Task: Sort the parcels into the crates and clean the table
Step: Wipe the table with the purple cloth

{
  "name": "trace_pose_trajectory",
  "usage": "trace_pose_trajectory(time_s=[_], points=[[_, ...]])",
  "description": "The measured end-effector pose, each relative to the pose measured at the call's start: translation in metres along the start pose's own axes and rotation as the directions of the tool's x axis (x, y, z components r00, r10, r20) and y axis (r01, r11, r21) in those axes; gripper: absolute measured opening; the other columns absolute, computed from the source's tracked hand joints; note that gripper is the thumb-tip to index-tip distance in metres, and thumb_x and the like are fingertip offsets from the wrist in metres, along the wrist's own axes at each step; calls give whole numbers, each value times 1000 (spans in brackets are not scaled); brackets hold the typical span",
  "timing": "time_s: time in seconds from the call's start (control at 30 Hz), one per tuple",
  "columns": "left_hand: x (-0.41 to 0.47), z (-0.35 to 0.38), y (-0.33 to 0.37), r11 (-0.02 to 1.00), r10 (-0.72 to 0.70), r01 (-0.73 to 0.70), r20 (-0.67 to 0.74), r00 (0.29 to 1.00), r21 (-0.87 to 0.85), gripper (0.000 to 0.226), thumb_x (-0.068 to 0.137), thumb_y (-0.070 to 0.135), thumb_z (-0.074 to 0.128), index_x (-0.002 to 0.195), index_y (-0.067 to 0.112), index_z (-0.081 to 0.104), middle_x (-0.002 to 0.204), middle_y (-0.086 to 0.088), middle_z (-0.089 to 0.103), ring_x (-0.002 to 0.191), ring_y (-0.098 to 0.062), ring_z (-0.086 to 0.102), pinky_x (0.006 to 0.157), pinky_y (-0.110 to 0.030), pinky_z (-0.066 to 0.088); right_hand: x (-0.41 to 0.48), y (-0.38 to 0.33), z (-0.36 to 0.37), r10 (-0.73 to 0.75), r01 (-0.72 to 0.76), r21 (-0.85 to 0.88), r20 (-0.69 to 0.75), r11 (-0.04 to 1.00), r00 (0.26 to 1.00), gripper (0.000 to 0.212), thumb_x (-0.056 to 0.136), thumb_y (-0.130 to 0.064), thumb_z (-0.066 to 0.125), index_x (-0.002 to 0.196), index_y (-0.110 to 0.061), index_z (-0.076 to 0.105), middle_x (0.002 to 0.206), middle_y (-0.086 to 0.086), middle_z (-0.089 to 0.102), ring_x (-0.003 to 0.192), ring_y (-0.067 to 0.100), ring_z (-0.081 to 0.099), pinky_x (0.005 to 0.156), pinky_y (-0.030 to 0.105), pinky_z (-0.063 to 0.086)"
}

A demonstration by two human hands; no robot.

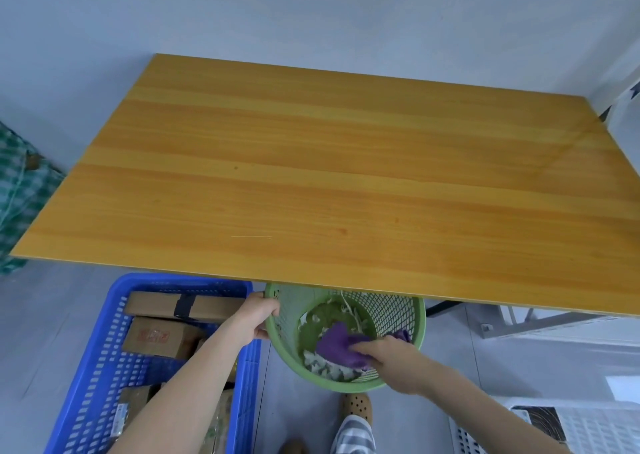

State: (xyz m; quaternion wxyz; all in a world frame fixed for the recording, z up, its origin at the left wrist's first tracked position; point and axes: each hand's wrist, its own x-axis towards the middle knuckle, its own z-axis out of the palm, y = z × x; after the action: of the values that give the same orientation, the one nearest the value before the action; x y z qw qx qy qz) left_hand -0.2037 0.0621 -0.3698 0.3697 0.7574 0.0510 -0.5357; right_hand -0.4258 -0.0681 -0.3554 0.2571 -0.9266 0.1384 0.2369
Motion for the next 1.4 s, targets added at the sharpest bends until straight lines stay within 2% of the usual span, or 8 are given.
trace_pose_trajectory(time_s=[0.3, 0.73, 0.97, 1.07, 1.13, 1.23, 1.33, 1.4], points=[[0, 11, 0, 999, 14, -15, 7, 1000, 40, 21, 84, -6, 39, 93, 7, 53, 79, -11, 54, 68, -25, 57, 60, -36, 54, 16, -5, -7, 93, -88, -30, 328, 996, 940, 30, 96, -11, 38, 117, -15, 59, 104, 6, 63, 90, 25, 58, 79, 34, 45], [-2, 13, -4, 996, 52, -54, 30, 998, 65, 26, 85, -4, 39, 100, 10, 54, 97, -15, 59, 84, -29, 60, 78, -46, 57, 17, -4, 4, 250, -247, -39, 163, 968, 955, 24, 95, -6, 37, 110, -12, 55, 105, 13, 61, 99, 31, 62, 79, 40, 49], [0, 11, -7, 999, 46, -46, 24, 999, 23, 25, 85, -6, 37, 90, 12, 55, 88, -13, 58, 82, -30, 59, 75, -43, 57, -9, 7, -60, 150, -144, 352, 9, 925, 989, 54, 85, 10, 39, 120, -20, 64, 110, -12, 66, 101, 5, 60, 86, 16, 46], [0, 7, -8, 999, 36, -36, 6, 999, 19, 25, 85, -6, 37, 93, 11, 53, 86, -12, 55, 76, -27, 57, 73, -42, 57, -33, 13, -104, 199, -130, 624, -42, 770, 979, 57, 82, 19, 39, 96, -23, 74, 85, -17, 72, 79, 0, 64, 69, 11, 48], [0, 6, -9, 999, 33, -33, 3, 999, 28, 23, 85, -6, 37, 90, 11, 52, 83, -11, 51, 74, -25, 55, 78, -45, 56, -43, 22, -128, 358, -96, 763, -184, 639, 916, 58, 83, 22, 40, 76, -23, 76, 72, -10, 72, 73, 8, 63, 64, 11, 49], [1, 6, -9, 999, 35, -35, -10, 999, 28, 22, 86, -7, 37, 84, 10, 50, 79, -10, 49, 71, -24, 54, 83, -48, 55, -47, 44, -153, 630, 34, 847, -420, 530, 653, 60, 82, 21, 35, 68, -24, 73, 80, -5, 74, 80, 11, 64, 63, 7, 49], [0, 5, -8, 999, 39, -38, -8, 999, 18, 22, 86, -7, 38, 83, 10, 50, 80, -11, 49, 72, -25, 54, 84, -51, 54, -42, 68, -160, 720, -151, 728, -583, 668, 376, 47, 82, 13, 33, 100, -8, 72, 123, 9, 64, 111, 25, 56, 85, 18, 45], [0, 4, -8, 999, 35, -35, -4, 999, 10, 22, 86, -8, 37, 83, 10, 50, 80, -11, 48, 72, -25, 54, 84, -52, 53, -29, 82, -153, 684, -308, 615, -600, 726, 414, 42, 84, 13, 35, 114, 3, 64, 136, 13, 53, 121, 34, 48, 93, 25, 36]])
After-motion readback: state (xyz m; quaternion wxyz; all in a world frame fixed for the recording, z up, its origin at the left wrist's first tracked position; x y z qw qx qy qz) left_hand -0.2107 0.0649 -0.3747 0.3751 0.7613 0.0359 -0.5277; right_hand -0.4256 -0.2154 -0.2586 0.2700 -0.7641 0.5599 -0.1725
